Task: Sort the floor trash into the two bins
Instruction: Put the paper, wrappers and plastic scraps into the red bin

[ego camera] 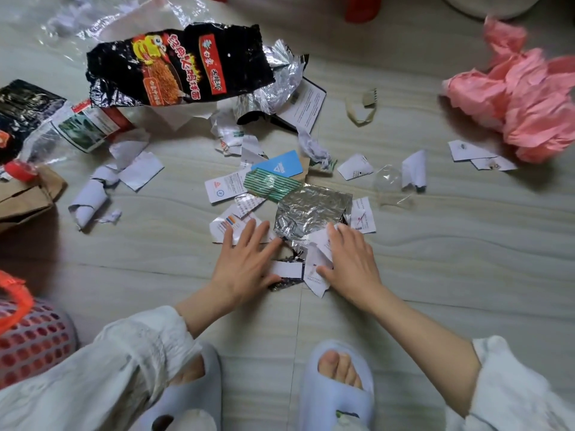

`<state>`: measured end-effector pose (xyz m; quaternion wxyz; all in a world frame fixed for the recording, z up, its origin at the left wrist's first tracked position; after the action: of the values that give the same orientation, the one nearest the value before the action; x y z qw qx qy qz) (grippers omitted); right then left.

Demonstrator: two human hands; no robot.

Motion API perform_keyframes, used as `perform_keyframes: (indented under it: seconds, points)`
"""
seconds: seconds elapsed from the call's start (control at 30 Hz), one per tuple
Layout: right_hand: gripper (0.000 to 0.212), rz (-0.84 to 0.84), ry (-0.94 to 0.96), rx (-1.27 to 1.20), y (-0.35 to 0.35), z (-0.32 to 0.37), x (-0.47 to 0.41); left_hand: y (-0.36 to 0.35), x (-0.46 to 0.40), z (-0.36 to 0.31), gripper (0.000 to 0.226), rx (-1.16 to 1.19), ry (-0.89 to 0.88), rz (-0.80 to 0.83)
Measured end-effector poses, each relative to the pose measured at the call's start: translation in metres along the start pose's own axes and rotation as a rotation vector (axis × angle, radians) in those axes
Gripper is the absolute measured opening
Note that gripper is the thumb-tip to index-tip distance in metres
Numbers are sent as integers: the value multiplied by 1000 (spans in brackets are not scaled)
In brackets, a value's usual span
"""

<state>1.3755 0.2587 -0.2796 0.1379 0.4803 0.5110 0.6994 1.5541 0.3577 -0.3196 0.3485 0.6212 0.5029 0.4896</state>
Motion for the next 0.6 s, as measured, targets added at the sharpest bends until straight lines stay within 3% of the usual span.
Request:
perform_keyframes:
  seconds: [0.07, 0.3, 0.43, 0.5, 0.6]
  points:
    - [60, -62, 45, -10, -8, 0, 9, 2, 0, 7, 79, 40, -18, -23]
    - [48, -119, 19, -206, -21, -3, 19, 7, 4, 22, 58, 195, -48, -121]
    - [38, -314, -30, -254, -8, -10, 20, 14, 7, 27, 50, 201, -55, -137]
    - [39, -368, -23, -252, -4, -8, 17, 15, 9, 30, 48, 228, -34, -113]
    - [56, -220, 172, -115, -8, 12, 18, 15, 13, 31, 48, 295, -15, -67]
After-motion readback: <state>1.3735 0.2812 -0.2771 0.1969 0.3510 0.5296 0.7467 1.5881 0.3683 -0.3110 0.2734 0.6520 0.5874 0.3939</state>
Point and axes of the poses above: each hand's wrist, its own x-axis away from the middle knuckle, its own y-axis out of the back of the hand, z = x × y, the point moved 1 cm from there along -x, towards the middle knuckle, and after that the axes turned 11 degrees about x, right-handed, at the moved point
